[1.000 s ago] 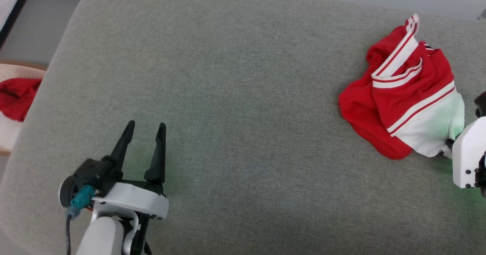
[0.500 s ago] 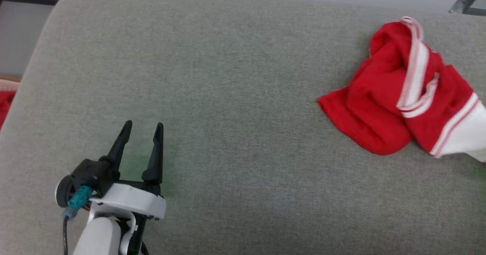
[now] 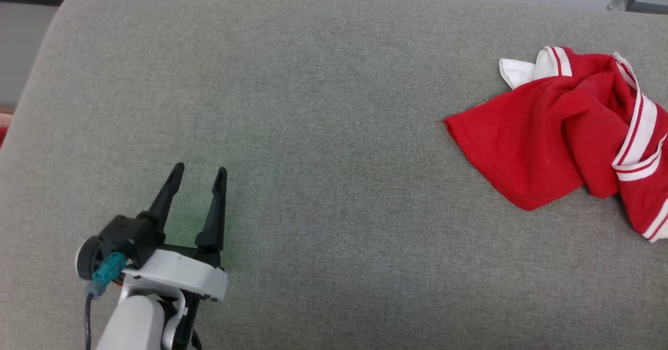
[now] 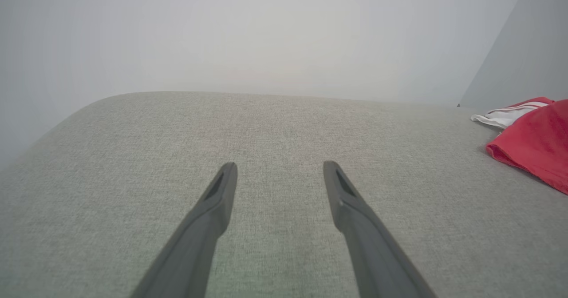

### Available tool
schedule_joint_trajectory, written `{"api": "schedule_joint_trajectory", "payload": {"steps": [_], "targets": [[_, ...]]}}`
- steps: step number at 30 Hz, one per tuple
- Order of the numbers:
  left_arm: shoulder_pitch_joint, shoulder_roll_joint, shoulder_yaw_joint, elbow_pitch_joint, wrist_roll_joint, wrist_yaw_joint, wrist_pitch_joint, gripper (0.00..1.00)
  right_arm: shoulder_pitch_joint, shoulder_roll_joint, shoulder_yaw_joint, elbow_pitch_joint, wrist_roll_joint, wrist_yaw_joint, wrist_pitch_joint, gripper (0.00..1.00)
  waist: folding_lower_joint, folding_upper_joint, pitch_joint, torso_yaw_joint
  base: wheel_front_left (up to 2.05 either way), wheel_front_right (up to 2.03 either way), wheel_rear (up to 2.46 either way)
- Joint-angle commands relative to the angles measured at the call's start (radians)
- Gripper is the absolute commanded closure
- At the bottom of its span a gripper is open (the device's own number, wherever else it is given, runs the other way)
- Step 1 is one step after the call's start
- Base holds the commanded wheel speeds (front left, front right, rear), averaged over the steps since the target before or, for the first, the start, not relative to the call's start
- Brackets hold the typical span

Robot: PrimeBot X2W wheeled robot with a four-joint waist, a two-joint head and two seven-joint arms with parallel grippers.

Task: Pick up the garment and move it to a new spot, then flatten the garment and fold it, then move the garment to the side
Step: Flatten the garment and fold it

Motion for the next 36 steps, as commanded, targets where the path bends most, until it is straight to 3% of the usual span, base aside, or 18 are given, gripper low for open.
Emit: {"api": "schedule_joint_trajectory", "payload": {"steps": [1,2,3,7,11,20,27,33,36], "targets": [[-0.008,0.005,-0.003,0.001,0.001,-0.002,0.000,0.00,-0.011,0.006,-0.014,0.000,-0.022,-0.001,-0.018,0.77,0.0000,-0.0001,0.000,0.000,0.00,0.00,0.00],[-0.010,0.010,-0.006,0.002,0.001,-0.002,0.000,0.00,-0.016,0.014,-0.016,0.000,-0.025,-0.001,-0.033,0.55,0.0000,-0.0001,-0.001,-0.001,0.00,0.00,0.00],[-0.015,0.015,-0.013,0.002,-0.002,-0.002,0.000,0.00,-0.022,0.021,-0.024,-0.003,-0.029,-0.001,-0.051,0.00,0.0000,-0.0001,-0.002,-0.003,0.00,0.00,0.00],[-0.060,0.062,-0.061,0.003,-0.003,-0.002,0.000,0.00,-0.031,0.045,-0.040,-0.022,-0.039,-0.001,-0.143,0.00,0.0000,-0.0001,-0.018,-0.022,0.00,0.00,0.00],[-0.160,0.143,-0.150,0.002,-0.010,-0.002,0.009,0.00,-0.008,0.083,0.011,-0.088,-0.009,-0.001,-0.265,0.00,0.0000,-0.0001,-0.027,-0.063,0.00,0.00,0.00],[-0.531,0.320,-0.419,0.015,-0.178,-0.001,0.218,0.00,0.074,0.147,0.380,-0.252,0.073,-0.001,-0.526,0.00,0.0000,-0.0001,0.019,-0.224,0.00,0.00,0.00],[-0.862,0.351,-0.605,0.174,-0.462,0.000,0.481,0.00,0.057,0.220,0.582,-0.269,0.089,-0.001,-0.657,0.00,0.0000,-0.0001,0.114,-0.366,0.00,0.00,0.00],[-1.071,0.344,-0.752,0.303,-0.639,0.000,0.725,0.00,0.033,0.254,0.676,-0.256,0.094,-0.001,-0.755,0.00,0.0000,-0.0001,0.215,-0.481,0.00,0.00,0.00],[-1.119,0.346,-0.777,0.339,-0.698,0.000,0.793,0.00,0.030,0.263,0.704,-0.248,0.101,-0.001,-0.779,0.00,0.0000,-0.0001,0.243,-0.514,0.00,0.00,0.00]]}}
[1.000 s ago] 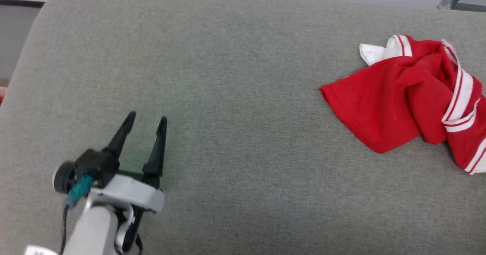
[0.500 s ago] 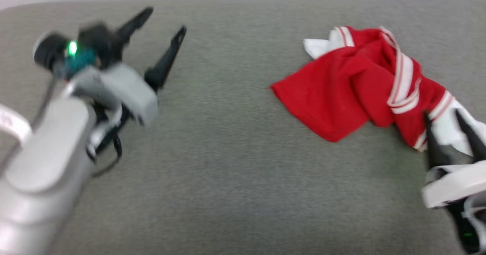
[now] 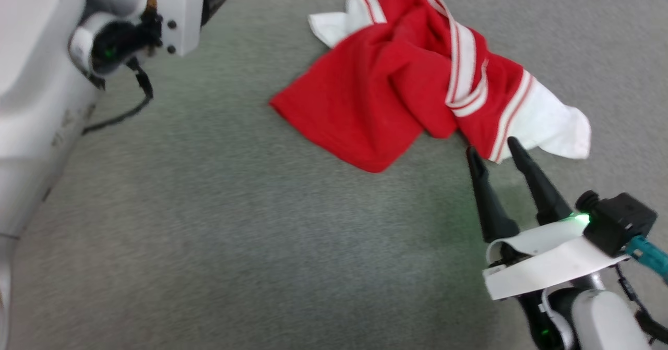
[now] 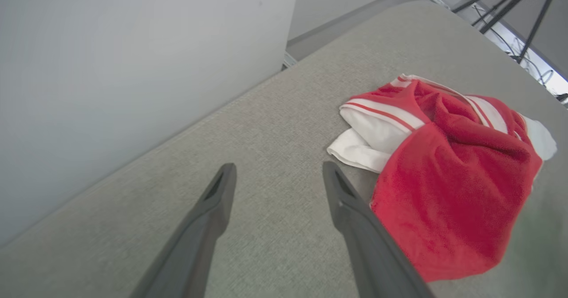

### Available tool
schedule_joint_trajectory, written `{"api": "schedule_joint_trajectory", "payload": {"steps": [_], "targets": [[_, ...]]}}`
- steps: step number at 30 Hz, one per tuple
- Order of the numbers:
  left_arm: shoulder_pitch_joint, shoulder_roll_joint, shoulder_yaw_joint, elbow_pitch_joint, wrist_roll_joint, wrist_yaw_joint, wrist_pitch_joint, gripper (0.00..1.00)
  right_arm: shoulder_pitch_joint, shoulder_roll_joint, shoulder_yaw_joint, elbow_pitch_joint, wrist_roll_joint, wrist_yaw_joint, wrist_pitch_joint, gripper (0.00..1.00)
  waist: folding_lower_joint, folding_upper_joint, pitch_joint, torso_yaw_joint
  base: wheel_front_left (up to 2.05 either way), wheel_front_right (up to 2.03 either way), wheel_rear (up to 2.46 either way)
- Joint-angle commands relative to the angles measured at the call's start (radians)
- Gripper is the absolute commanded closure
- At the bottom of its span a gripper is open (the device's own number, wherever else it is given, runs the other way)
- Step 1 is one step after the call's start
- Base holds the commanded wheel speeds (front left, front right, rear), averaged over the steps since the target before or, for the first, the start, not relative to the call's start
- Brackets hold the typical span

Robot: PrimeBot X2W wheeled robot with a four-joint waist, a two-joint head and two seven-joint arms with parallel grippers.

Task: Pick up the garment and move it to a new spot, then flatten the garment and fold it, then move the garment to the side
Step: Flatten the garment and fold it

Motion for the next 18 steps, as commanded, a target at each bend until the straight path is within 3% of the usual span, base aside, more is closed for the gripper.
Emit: {"api": "schedule_joint_trajectory", "payload": {"steps": [1,10,18], "targets": [[-0.026,0.008,-0.008,0.006,-0.007,0.002,0.014,0.00,-0.011,0.009,0.013,0.005,0.009,-0.001,-0.009,0.00,0.0000,0.0000,0.124,-0.128,0.00,0.00,0.00],[-0.116,-0.019,-0.123,0.092,-0.139,0.002,0.182,0.00,-0.049,0.021,0.088,0.060,0.036,-0.001,-0.073,0.00,0.0000,0.0000,0.187,-0.217,0.00,0.00,0.00],[-0.153,-0.035,-0.188,0.132,-0.206,0.002,0.232,0.00,-0.063,0.022,0.106,0.092,0.051,-0.001,-0.098,0.00,0.0000,0.0000,0.196,-0.235,0.00,0.00,0.00]]}}
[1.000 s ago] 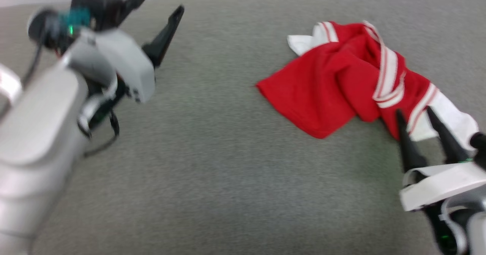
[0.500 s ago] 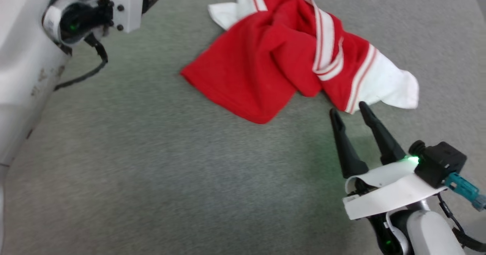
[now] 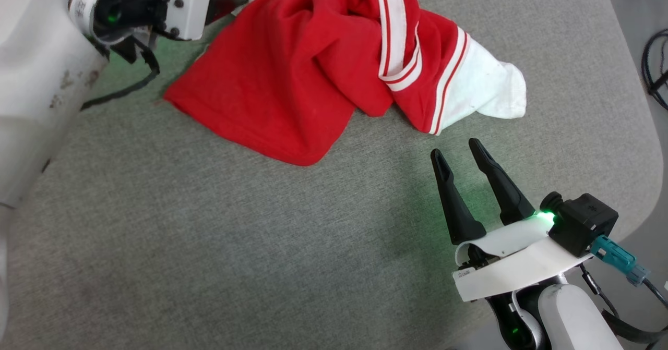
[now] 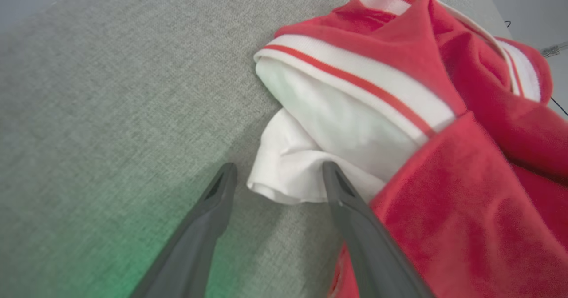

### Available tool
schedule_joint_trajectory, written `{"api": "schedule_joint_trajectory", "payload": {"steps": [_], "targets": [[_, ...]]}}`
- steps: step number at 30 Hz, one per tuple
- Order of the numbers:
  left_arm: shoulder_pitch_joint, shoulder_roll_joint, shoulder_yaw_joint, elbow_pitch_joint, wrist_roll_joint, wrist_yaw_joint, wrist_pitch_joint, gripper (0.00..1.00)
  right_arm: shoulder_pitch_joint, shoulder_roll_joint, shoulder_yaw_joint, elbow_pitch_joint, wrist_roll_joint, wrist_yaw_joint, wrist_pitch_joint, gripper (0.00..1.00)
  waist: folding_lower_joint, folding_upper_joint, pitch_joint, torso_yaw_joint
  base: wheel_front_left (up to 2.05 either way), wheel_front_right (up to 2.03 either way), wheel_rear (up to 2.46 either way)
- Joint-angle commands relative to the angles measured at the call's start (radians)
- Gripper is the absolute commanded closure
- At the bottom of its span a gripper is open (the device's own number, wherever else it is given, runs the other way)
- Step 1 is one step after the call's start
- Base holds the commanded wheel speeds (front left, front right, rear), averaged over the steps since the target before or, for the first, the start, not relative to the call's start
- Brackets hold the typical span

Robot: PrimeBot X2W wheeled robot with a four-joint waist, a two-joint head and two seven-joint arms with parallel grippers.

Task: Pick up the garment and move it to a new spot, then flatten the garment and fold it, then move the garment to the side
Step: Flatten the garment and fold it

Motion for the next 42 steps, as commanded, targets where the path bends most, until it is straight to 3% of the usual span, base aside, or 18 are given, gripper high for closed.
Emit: {"api": "schedule_joint_trajectory", "payload": {"steps": [1,7,8,10,15,21,31,42], "targets": [[-0.002,0.003,-0.012,0.008,-0.008,0.002,0.009,0.00,-0.015,0.004,0.000,0.002,0.003,-0.001,-0.006,0.00,0.0000,0.0000,0.015,-0.016,0.00,0.00,0.00],[-0.001,-0.005,-0.055,0.019,-0.045,0.002,0.036,0.00,-0.019,0.004,0.007,0.010,0.016,-0.001,-0.012,0.00,0.0000,0.0000,0.012,-0.015,0.00,0.00,0.00],[-0.004,-0.005,-0.060,0.019,-0.050,0.002,0.033,0.24,-0.022,0.004,0.007,0.011,0.018,-0.001,-0.012,0.00,0.0000,0.0000,0.012,-0.015,0.00,0.00,0.00],[-0.009,-0.003,-0.070,0.016,-0.059,0.002,0.028,0.99,-0.026,0.004,0.003,0.016,0.015,-0.001,-0.013,0.00,0.0000,0.0000,0.009,-0.014,0.00,0.00,0.00],[-0.020,-0.014,-0.059,0.017,-0.095,0.002,-0.025,1.00,-0.024,0.004,-0.015,0.015,-0.008,-0.001,-0.001,0.00,0.0000,0.0000,-0.023,0.027,0.00,0.00,0.00],[0.014,0.000,-0.067,-0.064,-0.141,0.002,-0.098,1.00,-0.007,-0.019,-0.075,-0.020,-0.051,-0.001,0.049,0.00,0.0000,0.0000,-0.101,0.152,0.00,0.00,0.00],[0.135,0.152,-0.065,-0.326,-0.260,0.002,-0.164,1.00,0.033,-0.065,-0.149,-0.130,-0.098,-0.001,0.182,0.00,0.0000,0.0000,-0.215,0.370,0.00,0.00,0.00],[0.348,0.381,-0.093,-0.582,-0.282,0.019,-0.260,1.00,0.096,-0.090,-0.217,-0.226,-0.110,-0.001,0.289,0.00,0.0000,0.0000,-0.281,0.459,0.00,0.00,0.00]]}}
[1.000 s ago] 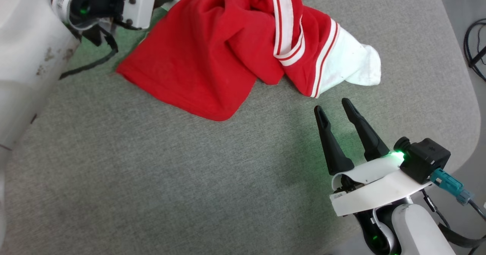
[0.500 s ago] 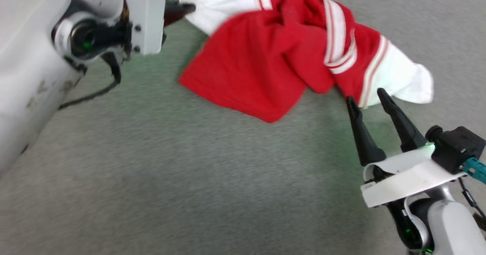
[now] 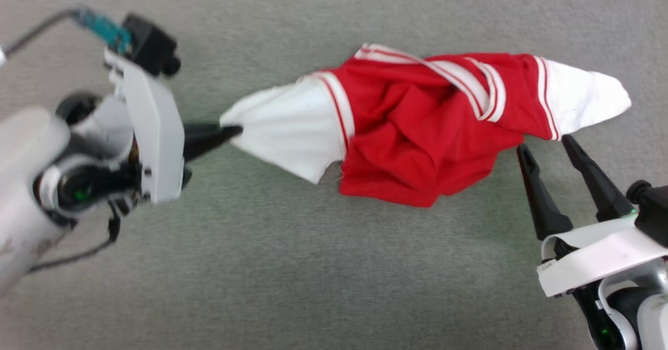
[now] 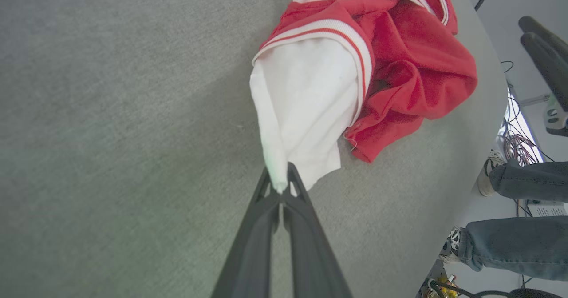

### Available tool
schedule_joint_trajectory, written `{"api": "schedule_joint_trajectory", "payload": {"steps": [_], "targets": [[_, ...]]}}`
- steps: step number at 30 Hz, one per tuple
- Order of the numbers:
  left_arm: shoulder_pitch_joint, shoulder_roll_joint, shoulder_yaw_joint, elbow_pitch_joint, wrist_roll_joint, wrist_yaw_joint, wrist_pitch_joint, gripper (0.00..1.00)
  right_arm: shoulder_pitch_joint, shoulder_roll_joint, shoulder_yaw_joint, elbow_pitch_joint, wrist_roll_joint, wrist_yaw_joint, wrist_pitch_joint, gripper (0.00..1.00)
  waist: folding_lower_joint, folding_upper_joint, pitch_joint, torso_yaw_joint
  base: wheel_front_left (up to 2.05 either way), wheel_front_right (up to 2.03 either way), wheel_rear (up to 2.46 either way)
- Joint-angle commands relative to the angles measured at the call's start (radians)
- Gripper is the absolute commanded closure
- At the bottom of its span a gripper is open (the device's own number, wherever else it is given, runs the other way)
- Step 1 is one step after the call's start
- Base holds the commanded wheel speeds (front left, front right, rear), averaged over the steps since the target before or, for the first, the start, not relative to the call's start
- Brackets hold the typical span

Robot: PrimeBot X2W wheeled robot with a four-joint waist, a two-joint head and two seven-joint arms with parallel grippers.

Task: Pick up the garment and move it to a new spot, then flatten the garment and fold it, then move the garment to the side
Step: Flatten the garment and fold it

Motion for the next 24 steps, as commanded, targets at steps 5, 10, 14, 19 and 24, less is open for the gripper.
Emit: {"api": "schedule_joint_trajectory", "payload": {"steps": [5,10,14,19,24], "targets": [[0.079,0.057,-0.015,-0.048,0.032,0.056,-0.062,1.00,0.027,-0.005,-0.029,-0.032,-0.006,-0.001,0.029,0.00,0.0000,0.0000,-0.049,0.060,0.00,0.00,0.00],[0.105,0.072,-0.024,-0.029,0.073,0.089,-0.102,1.00,0.028,-0.009,-0.048,-0.039,-0.017,-0.001,0.051,0.00,0.0000,0.0000,-0.043,0.055,0.00,0.00,0.00],[0.107,0.060,-0.043,0.003,0.123,0.093,-0.119,1.00,0.029,-0.006,-0.055,-0.038,-0.019,-0.001,0.059,0.00,0.0000,0.0000,-0.042,0.048,0.00,0.00,0.00],[0.113,0.033,-0.040,0.046,0.133,0.077,-0.151,1.00,0.036,-0.009,-0.053,-0.030,-0.018,-0.001,0.066,0.00,0.0000,0.0000,-0.051,0.041,0.00,0.00,0.00],[0.125,0.009,-0.035,0.086,0.150,0.064,-0.204,0.24,0.042,-0.026,-0.046,-0.020,-0.025,-0.001,0.081,0.00,0.0000,0.0000,-0.071,0.039,0.00,0.00,0.00]]}}
